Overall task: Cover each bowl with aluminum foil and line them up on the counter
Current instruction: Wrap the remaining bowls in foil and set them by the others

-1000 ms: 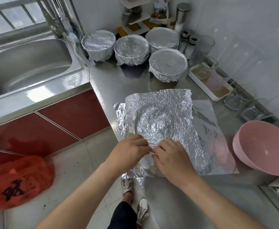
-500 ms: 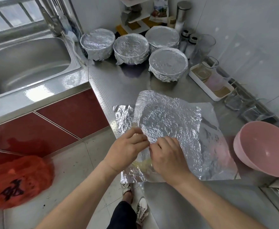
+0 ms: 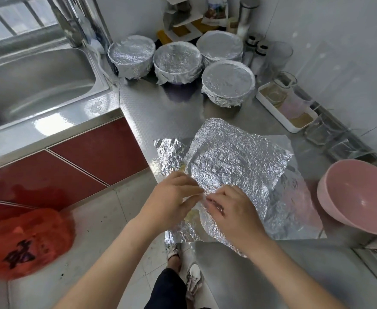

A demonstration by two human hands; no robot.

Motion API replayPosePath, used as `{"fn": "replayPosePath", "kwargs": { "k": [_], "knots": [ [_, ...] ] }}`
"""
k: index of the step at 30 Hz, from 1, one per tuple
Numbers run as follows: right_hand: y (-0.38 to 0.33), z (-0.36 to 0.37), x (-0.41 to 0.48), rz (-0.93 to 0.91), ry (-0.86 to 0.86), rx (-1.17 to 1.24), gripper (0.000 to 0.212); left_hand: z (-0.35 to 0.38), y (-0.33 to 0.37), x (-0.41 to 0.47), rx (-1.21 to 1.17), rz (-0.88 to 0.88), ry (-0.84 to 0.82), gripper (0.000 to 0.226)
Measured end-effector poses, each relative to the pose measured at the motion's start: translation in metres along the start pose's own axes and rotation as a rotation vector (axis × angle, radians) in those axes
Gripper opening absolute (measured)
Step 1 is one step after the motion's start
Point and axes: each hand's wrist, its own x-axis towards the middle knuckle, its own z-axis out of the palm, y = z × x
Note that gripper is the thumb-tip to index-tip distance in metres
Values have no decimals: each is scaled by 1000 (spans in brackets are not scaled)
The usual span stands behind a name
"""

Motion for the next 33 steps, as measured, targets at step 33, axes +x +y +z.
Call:
{"fn": "replayPosePath", "kwargs": {
  "k": [33],
  "knots": [
    [-17, 12, -4, -29, 120, -114, 27, 8, -20, -7, 216, 141, 56, 18]
  ]
}}
